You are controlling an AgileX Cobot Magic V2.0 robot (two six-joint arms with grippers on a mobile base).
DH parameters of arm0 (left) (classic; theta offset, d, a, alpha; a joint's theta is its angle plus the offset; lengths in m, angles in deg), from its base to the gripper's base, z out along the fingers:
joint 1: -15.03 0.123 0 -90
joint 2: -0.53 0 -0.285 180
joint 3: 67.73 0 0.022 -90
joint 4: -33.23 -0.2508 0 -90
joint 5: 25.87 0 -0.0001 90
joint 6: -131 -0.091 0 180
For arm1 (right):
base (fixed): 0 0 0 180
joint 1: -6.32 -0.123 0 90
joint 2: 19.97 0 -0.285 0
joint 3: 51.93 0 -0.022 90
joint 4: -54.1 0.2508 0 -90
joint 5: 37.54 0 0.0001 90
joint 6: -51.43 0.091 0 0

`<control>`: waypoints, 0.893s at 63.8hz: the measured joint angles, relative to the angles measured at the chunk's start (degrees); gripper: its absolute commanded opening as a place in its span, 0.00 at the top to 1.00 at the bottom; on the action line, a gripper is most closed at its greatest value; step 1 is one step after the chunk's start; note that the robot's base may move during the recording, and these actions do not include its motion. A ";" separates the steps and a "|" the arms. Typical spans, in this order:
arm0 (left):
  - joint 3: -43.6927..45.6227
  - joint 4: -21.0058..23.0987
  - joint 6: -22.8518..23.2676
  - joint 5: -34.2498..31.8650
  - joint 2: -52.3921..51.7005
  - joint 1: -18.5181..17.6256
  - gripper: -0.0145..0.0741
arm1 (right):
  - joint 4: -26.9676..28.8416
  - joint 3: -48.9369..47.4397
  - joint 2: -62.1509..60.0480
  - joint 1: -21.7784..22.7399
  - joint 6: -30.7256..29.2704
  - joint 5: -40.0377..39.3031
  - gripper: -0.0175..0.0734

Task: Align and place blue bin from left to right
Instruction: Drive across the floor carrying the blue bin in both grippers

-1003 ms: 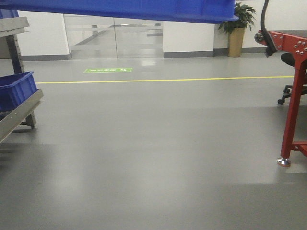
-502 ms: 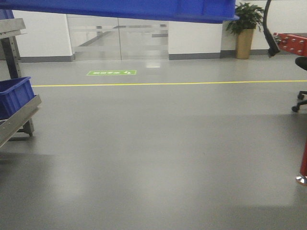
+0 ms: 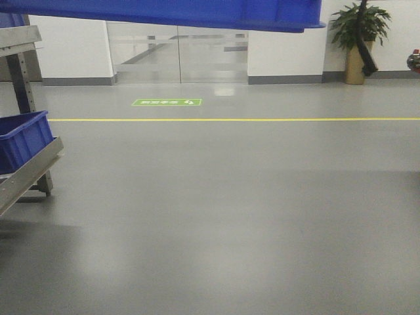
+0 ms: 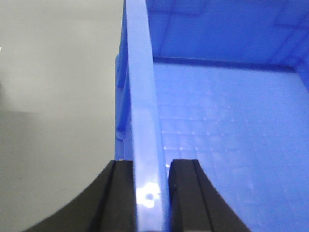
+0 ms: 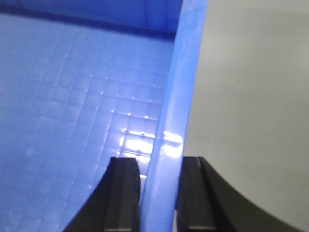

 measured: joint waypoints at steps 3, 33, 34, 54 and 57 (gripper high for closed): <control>0.00 0.00 0.00 0.00 0.00 0.00 0.85 | 0.00 0.00 0.00 0.00 0.00 0.00 0.89; 0.00 0.00 0.00 0.11 0.00 0.00 0.85 | 0.00 0.00 0.00 0.00 0.00 0.00 0.89; 0.00 0.00 0.00 0.11 0.00 0.00 0.85 | 0.00 0.00 0.00 0.00 0.00 0.00 0.89; 0.00 0.00 0.00 0.11 0.00 0.00 0.85 | 0.00 0.00 0.00 0.00 0.00 0.00 0.89; 0.00 0.00 0.00 0.11 0.00 0.00 0.85 | 0.00 0.00 0.00 0.00 0.00 0.00 0.89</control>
